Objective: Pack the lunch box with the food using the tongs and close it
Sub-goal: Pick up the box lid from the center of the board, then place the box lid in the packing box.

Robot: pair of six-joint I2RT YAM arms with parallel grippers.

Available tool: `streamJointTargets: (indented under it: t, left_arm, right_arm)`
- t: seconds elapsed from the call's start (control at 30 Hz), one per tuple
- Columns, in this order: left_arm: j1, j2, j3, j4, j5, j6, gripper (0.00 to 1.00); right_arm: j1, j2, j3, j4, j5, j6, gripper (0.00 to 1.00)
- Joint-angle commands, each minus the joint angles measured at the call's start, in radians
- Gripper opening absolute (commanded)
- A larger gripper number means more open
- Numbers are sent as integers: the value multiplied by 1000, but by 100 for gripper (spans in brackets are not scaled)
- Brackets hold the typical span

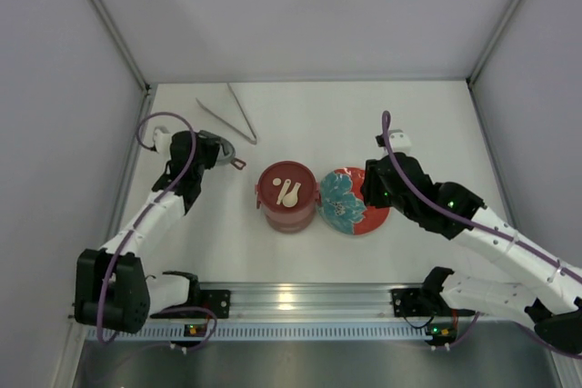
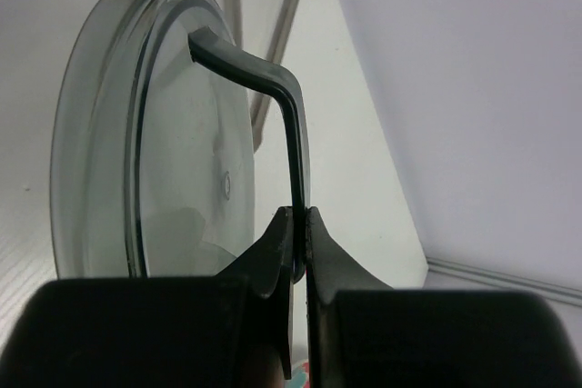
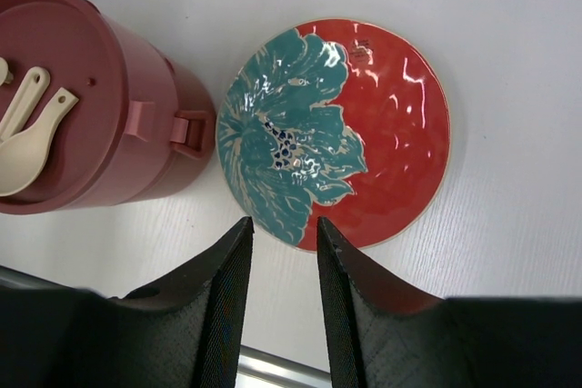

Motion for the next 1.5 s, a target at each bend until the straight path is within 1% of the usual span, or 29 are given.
streamJointTargets:
  t: [0.0,0.2,0.3,0.4,0.43,0.47,0.5,0.53,0.6,0.63,0.67,0.8,0.83,0.9,0.93,1.0,1.03,1.17,1.23,1.47]
  left_arm:
    - [3,-86,84,31,-25,-4,0]
    - [-14,-165,107,53,-28,-35,0]
    - [-45,-197,104,91,-47,-64,0]
    - [-121,-218,99,140,-109,-92,0]
    - [-185,-221,99,152,-135,-93,0]
    - [-219,-225,102,166,-201,-90,0]
    - [-258,-226,104,174,-236,-86,0]
    - [-328,-229,104,180,-267,-84,0]
    - [-387,-238,95,215,-347,-72,0]
    - [-437,-247,90,221,-370,-72,0]
    - [-462,-251,84,229,-392,-73,0]
    - [-600,-261,29,344,-522,-60,0]
    - [-655,-255,8,393,-575,-57,0]
    - [-712,-243,-15,445,-626,-49,0]
    - [-767,-223,-43,512,-675,-43,0]
    - [-816,-202,-62,553,-717,-46,0]
    - [-859,-185,-71,583,-750,-47,0]
    - [-939,-160,-140,666,-810,-54,0]
    - [-974,-149,-154,682,-826,-58,0]
    - [-1011,-126,-204,711,-832,-113,0]
  right_arm:
    - [-24,9,3,44,-6,2,34]
    - [-24,9,-1,60,-28,3,33]
    - [-24,8,-2,66,-31,0,33]
    - [-25,-5,1,67,-31,-4,33]
    - [-25,-11,4,67,-33,-4,33]
    - [-24,-15,10,67,-34,-6,33]
    - [-24,-20,13,66,-37,-9,33]
    - [-24,-29,16,60,-39,-10,33]
    - [-24,-40,21,57,-40,-12,33]
    - [-24,-51,21,51,-42,-12,33]
    - [-24,-55,19,47,-43,-10,33]
    - [-24,-81,10,40,-48,-16,33]
    - [-24,-88,12,34,-49,-16,33]
    - [-24,-101,13,26,-51,-18,33]
    - [-24,-106,13,24,-57,-21,33]
    - [-24,-114,19,14,-62,-23,33]
    - [-24,-123,21,8,-62,-24,33]
    - [-24,-147,18,-14,-68,-23,33]
    - [-22,-166,13,-23,-74,-20,33]
    - [-24,-207,-19,-43,-76,-7,33]
